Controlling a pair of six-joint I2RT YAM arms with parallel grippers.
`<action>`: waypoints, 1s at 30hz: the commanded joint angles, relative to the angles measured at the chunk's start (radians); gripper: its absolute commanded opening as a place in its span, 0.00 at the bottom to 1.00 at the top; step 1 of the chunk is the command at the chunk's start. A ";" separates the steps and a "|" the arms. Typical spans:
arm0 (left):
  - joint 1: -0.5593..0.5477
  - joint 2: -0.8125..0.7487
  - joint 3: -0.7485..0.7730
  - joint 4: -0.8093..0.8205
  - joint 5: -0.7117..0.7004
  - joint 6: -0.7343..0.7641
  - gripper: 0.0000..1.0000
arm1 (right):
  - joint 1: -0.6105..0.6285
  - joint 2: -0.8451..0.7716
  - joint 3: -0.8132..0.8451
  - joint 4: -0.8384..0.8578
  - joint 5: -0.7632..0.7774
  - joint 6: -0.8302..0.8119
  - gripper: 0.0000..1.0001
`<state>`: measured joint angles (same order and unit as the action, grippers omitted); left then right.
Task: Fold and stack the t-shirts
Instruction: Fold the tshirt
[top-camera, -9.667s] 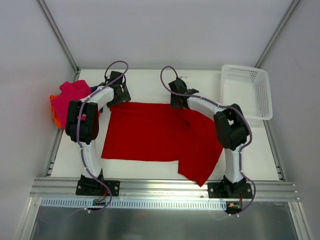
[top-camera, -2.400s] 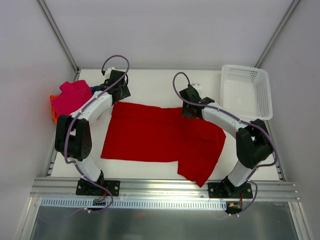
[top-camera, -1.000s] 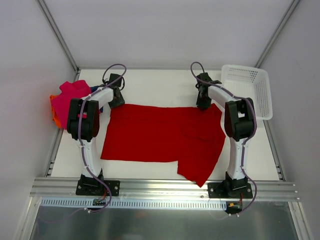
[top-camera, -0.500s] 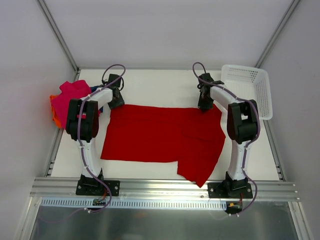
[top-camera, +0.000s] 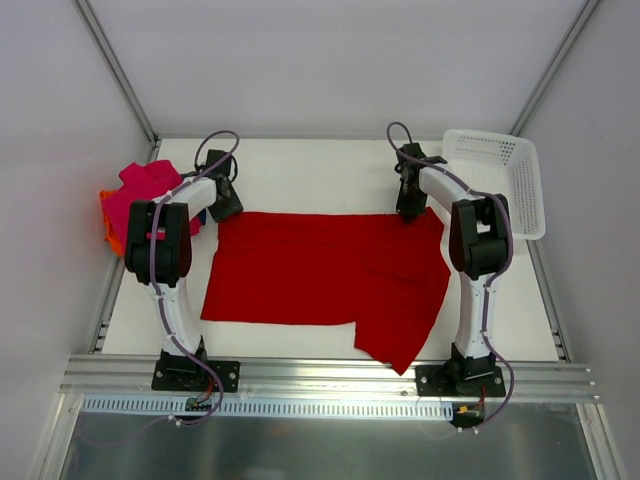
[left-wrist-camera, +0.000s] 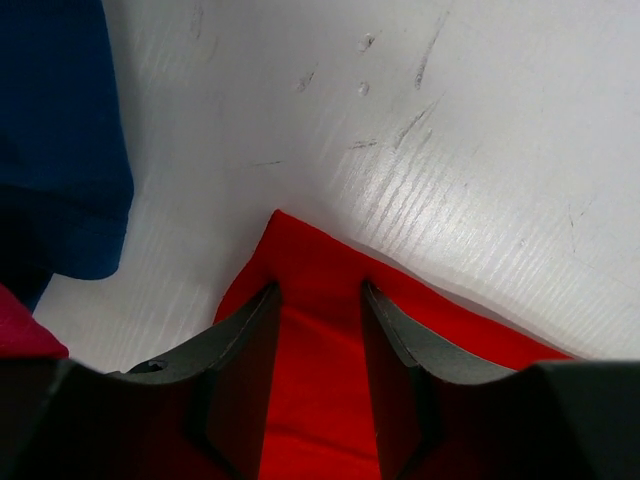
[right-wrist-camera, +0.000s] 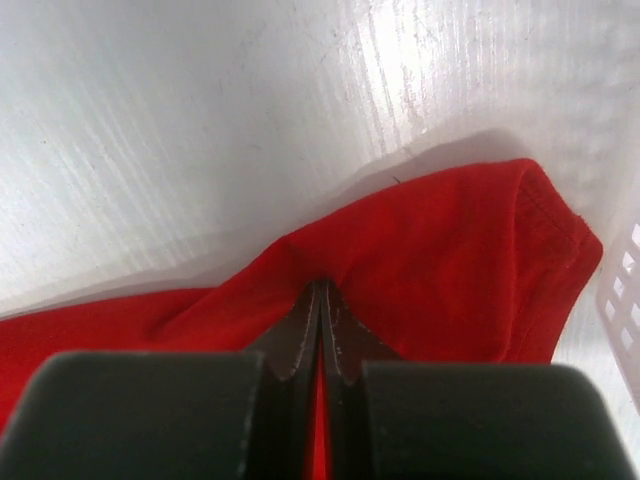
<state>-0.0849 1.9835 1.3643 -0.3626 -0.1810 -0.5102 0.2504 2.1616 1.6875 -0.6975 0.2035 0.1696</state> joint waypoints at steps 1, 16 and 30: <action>0.017 -0.012 -0.030 -0.078 0.015 -0.004 0.39 | -0.029 0.026 0.031 -0.056 0.028 -0.025 0.00; 0.039 0.073 0.097 -0.111 0.060 -0.004 0.39 | -0.132 0.182 0.311 -0.174 0.007 -0.091 0.00; 0.045 0.281 0.482 -0.251 0.075 -0.001 0.39 | -0.166 0.310 0.577 -0.235 -0.070 -0.114 0.01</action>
<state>-0.0616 2.2318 1.7767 -0.5438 -0.1040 -0.5129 0.1089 2.4542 2.1971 -0.8841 0.1509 0.0689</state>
